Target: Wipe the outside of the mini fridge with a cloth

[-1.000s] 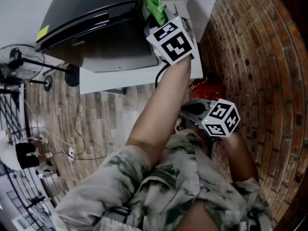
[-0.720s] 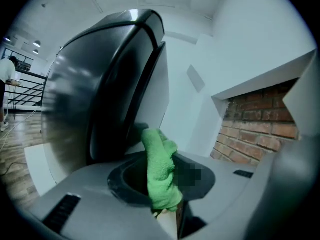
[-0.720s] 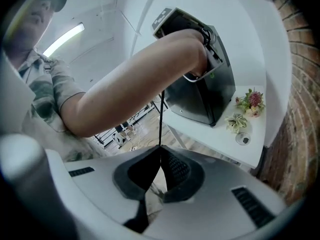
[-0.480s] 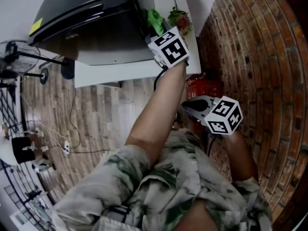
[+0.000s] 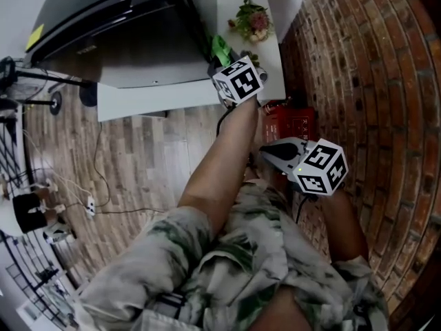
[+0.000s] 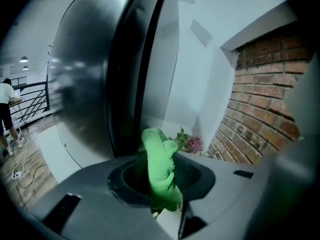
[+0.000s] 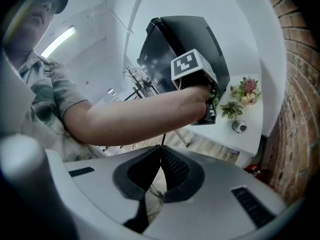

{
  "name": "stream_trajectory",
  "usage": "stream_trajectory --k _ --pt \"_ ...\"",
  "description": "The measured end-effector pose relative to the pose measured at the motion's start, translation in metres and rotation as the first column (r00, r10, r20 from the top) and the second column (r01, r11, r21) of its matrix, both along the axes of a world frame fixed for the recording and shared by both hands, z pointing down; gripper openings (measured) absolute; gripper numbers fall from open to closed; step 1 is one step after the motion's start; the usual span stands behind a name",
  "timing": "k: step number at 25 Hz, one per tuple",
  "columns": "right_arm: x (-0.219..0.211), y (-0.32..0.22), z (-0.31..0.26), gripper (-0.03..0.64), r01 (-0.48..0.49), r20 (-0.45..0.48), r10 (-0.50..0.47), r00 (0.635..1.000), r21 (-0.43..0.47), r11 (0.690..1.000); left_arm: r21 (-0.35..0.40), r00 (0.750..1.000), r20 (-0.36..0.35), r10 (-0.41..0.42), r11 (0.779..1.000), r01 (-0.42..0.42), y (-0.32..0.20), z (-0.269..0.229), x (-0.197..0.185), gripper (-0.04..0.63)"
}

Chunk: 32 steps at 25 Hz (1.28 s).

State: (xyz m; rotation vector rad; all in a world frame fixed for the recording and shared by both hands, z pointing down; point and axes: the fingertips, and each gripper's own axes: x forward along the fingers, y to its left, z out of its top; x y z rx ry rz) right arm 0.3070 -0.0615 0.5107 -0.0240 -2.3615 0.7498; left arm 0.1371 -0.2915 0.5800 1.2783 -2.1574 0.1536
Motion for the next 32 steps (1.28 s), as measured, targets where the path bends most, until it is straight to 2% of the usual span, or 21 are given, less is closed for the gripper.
stream_trajectory --k 7,12,17,22,24,27,29,32 --pt "0.006 -0.003 0.014 0.023 -0.008 -0.027 0.007 1.000 -0.024 1.000 -0.106 1.000 -0.031 -0.002 0.994 -0.001 0.013 0.059 0.003 0.120" --pt "0.002 -0.010 0.016 0.023 -0.001 -0.029 0.000 1.000 -0.025 1.000 -0.160 0.999 -0.036 0.030 0.986 -0.036 0.024 0.086 0.006 0.120" --pt "-0.010 -0.016 0.015 0.023 0.026 -0.027 -0.026 0.999 -0.019 0.999 -0.195 0.993 -0.019 0.115 0.974 -0.116 0.032 0.097 0.016 0.120" --pt "-0.022 -0.023 0.012 0.023 0.052 -0.008 -0.052 0.999 -0.005 0.999 -0.206 0.975 -0.003 0.224 0.954 -0.219 0.043 0.102 0.035 0.120" --pt "-0.026 -0.028 0.010 0.023 0.059 0.001 -0.059 0.998 0.005 0.998 -0.208 0.960 -0.002 0.280 0.939 -0.275 0.047 0.102 0.044 0.120" --pt "-0.032 -0.039 0.006 0.023 0.037 0.025 -0.037 0.999 0.019 0.999 -0.205 0.907 0.000 0.422 0.887 -0.413 0.060 0.099 0.068 0.120" --pt "-0.039 -0.044 -0.002 0.021 0.022 0.070 -0.023 0.997 0.010 1.000 -0.198 0.877 -0.015 0.480 0.858 -0.473 0.074 0.096 0.075 0.120" --pt "-0.056 -0.045 -0.021 0.021 0.061 0.133 -0.064 0.989 0.024 0.998 -0.191 0.867 -0.035 0.497 0.848 -0.494 0.094 0.087 0.063 0.120"
